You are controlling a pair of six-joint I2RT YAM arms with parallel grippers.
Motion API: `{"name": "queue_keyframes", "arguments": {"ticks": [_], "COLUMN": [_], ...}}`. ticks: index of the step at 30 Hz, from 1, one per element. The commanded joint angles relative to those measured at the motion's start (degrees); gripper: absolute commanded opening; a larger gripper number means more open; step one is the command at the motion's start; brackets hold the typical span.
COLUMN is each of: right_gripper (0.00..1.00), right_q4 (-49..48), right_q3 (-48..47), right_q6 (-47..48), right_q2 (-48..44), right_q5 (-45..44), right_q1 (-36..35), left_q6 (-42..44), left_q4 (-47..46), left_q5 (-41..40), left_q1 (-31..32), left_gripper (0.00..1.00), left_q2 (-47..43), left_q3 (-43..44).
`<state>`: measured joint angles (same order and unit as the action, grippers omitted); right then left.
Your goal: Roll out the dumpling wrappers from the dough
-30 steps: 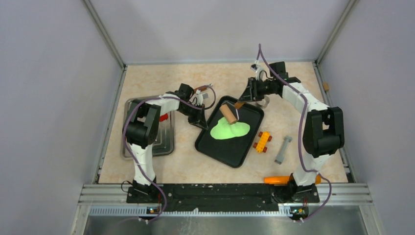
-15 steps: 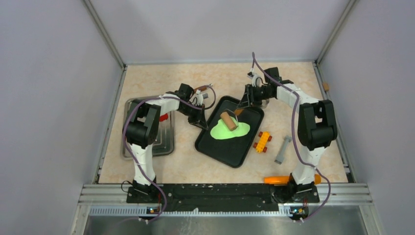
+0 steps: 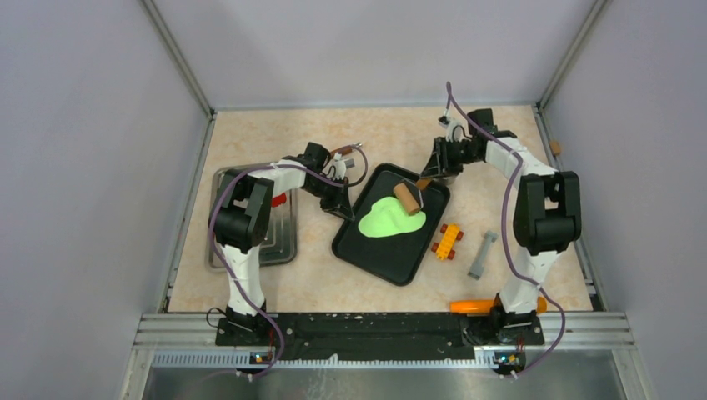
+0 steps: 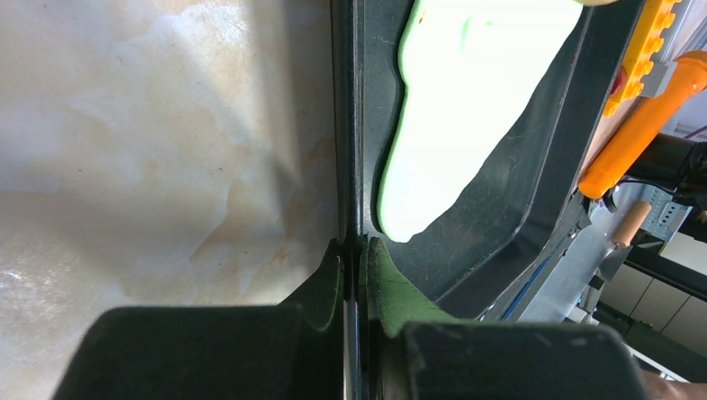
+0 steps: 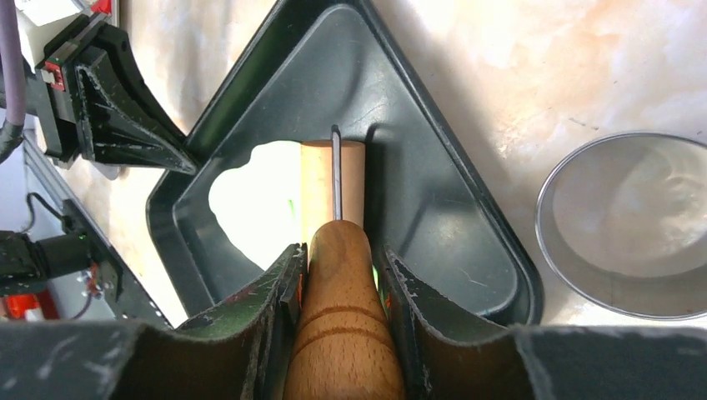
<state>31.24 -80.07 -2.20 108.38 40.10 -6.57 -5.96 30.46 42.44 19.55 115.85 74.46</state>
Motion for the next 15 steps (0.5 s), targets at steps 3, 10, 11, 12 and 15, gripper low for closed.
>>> {"name": "queue_keyframes", "arguments": {"ticks": [3, 10, 11, 12, 15], "right_gripper": [0.00, 0.00, 0.00, 0.00, 0.00], "right_q4": [1.5, -7.2, -7.2, -7.3, -6.2], "right_q3": [-5.8, 1.5, 1.9, 2.2, 1.9], "right_q6": [4.1, -8.3, -8.6, -9.0, -9.0], "right_q2": [-4.5, -4.6, -3.7, -3.0, -0.1], "right_q5": [8.7, 13.0, 11.8, 10.5, 3.8], "right_q1": [-3.2, -9.4, -9.8, -9.8, -9.8], "left_q6": [0.9, 0.8, 0.7, 0.7, 0.8], "left_q4": [0.3, 0.8, 0.8, 0.8, 0.7], "left_q5": [-0.4, 0.5, 0.4, 0.4, 0.1], "left_q1": [-0.2, -0.2, -0.2, -0.2, -0.2], "left_gripper": [0.00, 0.00, 0.00, 0.00, 0.00], "left_q2": [-0.9, 0.2, 0.0, -0.1, -0.6], "left_q3": [-0.5, 1.0, 0.9, 0.9, 0.5]}}
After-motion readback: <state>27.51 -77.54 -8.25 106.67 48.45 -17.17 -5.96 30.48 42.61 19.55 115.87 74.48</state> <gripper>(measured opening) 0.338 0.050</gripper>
